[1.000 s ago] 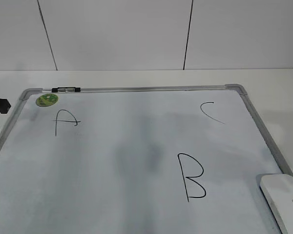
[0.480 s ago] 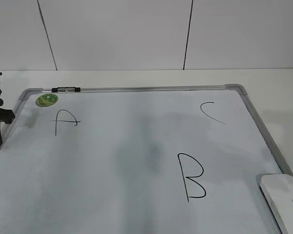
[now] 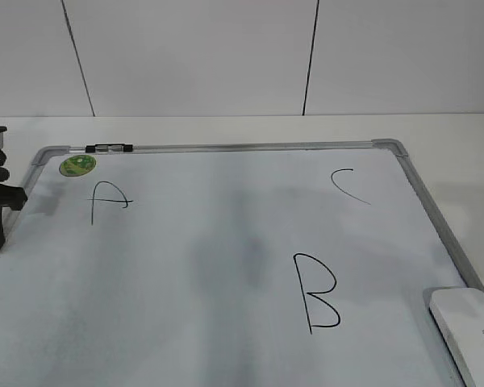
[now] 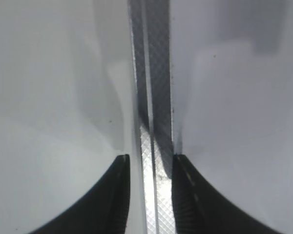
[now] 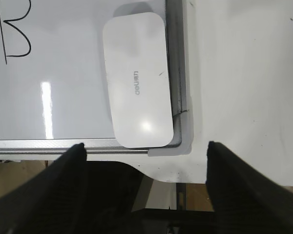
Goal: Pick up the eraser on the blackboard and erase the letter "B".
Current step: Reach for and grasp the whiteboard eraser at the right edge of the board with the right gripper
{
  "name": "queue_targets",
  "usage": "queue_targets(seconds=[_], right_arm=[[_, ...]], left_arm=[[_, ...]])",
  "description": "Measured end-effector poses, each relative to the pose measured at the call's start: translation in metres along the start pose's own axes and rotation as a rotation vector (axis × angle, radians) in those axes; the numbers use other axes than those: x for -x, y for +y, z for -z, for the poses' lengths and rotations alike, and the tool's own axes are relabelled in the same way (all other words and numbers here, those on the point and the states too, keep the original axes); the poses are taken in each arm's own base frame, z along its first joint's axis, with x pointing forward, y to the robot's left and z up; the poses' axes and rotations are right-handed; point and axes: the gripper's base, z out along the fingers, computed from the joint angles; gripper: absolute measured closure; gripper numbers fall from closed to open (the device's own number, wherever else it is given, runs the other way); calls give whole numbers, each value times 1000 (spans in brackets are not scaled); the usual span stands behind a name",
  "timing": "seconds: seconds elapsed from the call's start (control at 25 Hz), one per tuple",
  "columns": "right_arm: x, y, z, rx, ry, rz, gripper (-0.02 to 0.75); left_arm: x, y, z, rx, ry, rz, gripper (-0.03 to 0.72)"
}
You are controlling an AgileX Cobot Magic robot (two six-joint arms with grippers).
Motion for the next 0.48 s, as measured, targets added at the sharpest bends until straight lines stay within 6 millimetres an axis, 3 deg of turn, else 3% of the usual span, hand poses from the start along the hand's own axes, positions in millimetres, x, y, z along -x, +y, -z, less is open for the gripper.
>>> queue_targets(seconds=[0.28,0.48], right_arm=[[0,0,0,0,0,0,154],[0,0,0,0,0,0,154]], left_arm=[[0,0,0,0,0,-10,578],[0,0,0,0,0,-14,597]])
